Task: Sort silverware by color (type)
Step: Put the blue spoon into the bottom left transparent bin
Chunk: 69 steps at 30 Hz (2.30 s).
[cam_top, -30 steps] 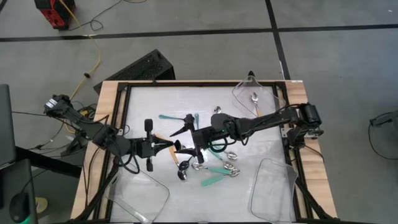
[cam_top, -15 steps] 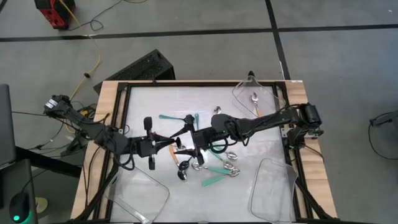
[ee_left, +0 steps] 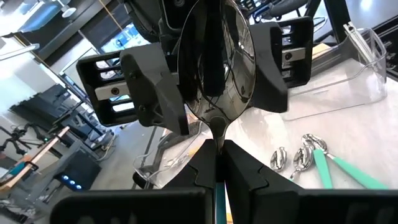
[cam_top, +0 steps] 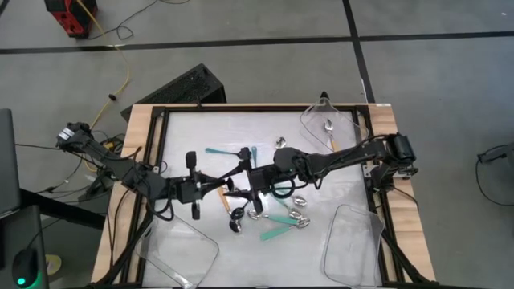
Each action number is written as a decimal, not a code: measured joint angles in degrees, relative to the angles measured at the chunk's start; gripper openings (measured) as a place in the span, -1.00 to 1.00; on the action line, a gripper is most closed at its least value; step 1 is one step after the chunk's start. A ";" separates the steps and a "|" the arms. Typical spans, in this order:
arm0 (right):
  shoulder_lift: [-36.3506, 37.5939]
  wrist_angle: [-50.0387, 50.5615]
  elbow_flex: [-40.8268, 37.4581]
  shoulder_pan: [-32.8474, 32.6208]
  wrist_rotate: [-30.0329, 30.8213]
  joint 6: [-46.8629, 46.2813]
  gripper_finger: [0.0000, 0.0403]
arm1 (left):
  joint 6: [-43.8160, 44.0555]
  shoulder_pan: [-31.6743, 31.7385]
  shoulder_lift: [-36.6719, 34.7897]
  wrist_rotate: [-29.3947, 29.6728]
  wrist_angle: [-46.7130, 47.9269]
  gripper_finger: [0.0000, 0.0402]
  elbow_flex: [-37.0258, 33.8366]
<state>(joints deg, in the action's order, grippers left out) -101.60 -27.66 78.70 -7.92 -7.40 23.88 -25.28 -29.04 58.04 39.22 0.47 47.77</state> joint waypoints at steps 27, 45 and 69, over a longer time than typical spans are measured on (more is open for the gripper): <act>-0.02 0.27 0.00 0.13 3.04 0.35 -0.55 | 2.26 -0.07 0.07 3.44 -0.09 -1.00 0.09; 0.88 -1.76 0.09 -0.29 1.91 1.01 -0.64 | 4.05 0.09 0.02 4.68 4.10 -0.63 -0.04; 2.12 6.73 0.00 -1.49 7.74 -4.60 -0.87 | 8.38 0.00 0.00 17.61 10.74 -0.45 0.00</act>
<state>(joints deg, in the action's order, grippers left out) -99.48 -20.94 78.70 -9.41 0.34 19.28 -16.90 -29.04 58.04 56.84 11.21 47.77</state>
